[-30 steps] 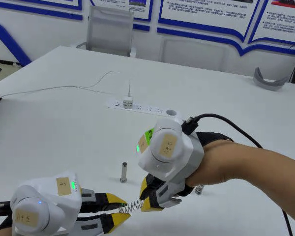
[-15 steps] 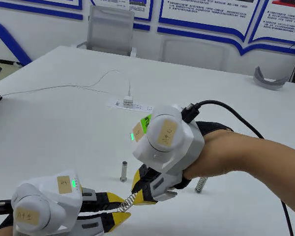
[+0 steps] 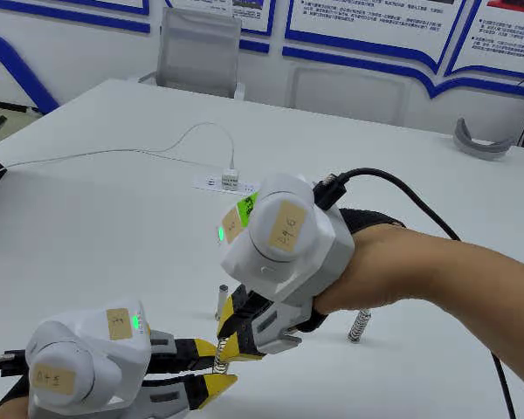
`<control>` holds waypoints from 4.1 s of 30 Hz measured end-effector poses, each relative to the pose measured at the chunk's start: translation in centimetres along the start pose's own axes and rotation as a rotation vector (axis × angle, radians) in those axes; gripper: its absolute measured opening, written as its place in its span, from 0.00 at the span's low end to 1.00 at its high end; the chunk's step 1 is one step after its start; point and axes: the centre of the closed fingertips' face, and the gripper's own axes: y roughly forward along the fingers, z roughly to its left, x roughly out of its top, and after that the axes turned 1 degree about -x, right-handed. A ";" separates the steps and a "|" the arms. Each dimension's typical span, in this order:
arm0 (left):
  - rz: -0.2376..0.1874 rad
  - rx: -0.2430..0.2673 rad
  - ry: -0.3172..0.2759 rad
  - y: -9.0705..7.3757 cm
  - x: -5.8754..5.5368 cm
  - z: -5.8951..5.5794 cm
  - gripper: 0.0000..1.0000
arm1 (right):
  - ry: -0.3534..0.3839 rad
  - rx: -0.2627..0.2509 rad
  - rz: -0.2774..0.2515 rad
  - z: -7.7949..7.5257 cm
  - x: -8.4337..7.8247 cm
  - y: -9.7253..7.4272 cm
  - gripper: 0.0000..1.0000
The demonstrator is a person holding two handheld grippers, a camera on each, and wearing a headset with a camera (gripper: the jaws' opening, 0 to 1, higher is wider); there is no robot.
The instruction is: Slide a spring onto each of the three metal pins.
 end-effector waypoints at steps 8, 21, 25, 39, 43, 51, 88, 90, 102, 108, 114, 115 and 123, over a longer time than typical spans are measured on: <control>-0.007 -0.005 0.002 0.0 0.2 -0.1 0.11 | 0.018 0.010 0.008 0.0 -0.3 0.2 0.16; -0.018 0.000 0.000 0.0 0.5 0.1 0.11 | 0.039 0.034 0.028 0.2 -1.1 1.2 0.13; -0.018 -0.001 0.000 0.0 0.5 0.1 0.11 | 0.044 0.038 0.028 0.2 -1.0 1.4 0.13; -0.022 0.007 -0.022 0.0 0.4 0.2 0.15 | 0.049 0.029 0.027 -0.2 -1.0 1.5 0.12; -0.020 0.015 -0.034 -0.1 0.1 0.4 0.21 | 0.058 0.025 0.024 -0.5 -1.1 1.3 0.12; -0.015 0.051 -0.079 -0.7 -0.6 1.3 0.37 | 0.073 0.015 0.025 -0.9 -1.5 1.1 0.12; -0.010 0.136 -0.160 -2.1 -2.4 2.8 0.63 | 0.156 -0.064 0.025 -6.4 -3.3 0.0 0.12; -0.009 0.136 -0.161 -2.1 -2.4 2.8 0.63 | 0.161 -0.067 0.026 -6.8 -3.3 0.1 0.12; -0.005 0.136 -0.170 -2.1 -2.7 2.7 0.62 | 0.197 -0.097 0.010 -9.2 -3.4 0.5 0.12; -0.004 0.136 -0.174 -2.1 -2.7 2.7 0.62 | 0.206 -0.115 0.001 -10.2 -3.2 0.8 0.12; -0.002 0.136 -0.175 -2.1 -2.8 2.7 0.62 | 0.211 -0.122 -0.002 -10.7 -3.2 1.5 0.12; -0.002 0.137 -0.177 -2.2 -2.9 2.8 0.62 | 0.213 -0.120 -0.004 -10.8 -3.1 1.6 0.12; 0.000 0.139 -0.182 -2.2 -3.1 3.2 0.61 | 0.219 -0.117 -0.001 -10.9 -3.2 2.1 0.12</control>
